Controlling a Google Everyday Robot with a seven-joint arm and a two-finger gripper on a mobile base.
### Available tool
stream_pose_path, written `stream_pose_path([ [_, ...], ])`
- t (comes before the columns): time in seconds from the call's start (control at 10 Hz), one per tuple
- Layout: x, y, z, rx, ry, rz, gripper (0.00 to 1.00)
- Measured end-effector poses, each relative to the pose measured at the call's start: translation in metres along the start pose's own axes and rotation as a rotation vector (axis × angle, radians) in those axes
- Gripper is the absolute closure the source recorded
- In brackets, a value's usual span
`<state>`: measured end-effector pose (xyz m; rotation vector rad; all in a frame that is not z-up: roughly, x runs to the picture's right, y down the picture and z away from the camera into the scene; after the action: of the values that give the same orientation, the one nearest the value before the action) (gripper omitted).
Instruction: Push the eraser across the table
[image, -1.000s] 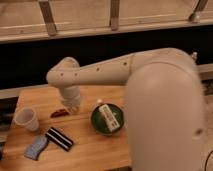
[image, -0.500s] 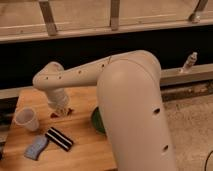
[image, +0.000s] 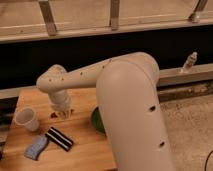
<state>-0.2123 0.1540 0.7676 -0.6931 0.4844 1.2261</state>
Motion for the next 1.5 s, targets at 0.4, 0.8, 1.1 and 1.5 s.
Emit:
stream_pose_path([
  [0.4,0.019,-0.011,0.055,-0.028,0.072,0.046,1.00],
  [0.8,0.046,0.009,0.082,-0.099,0.111,0.059,1.00],
  [1.1,0.068,0.037,0.088,-0.157,0.109,0.046,1.00],
  [1.5,0.073,0.088,0.085,-0.223,0.105,-0.055,1.00],
])
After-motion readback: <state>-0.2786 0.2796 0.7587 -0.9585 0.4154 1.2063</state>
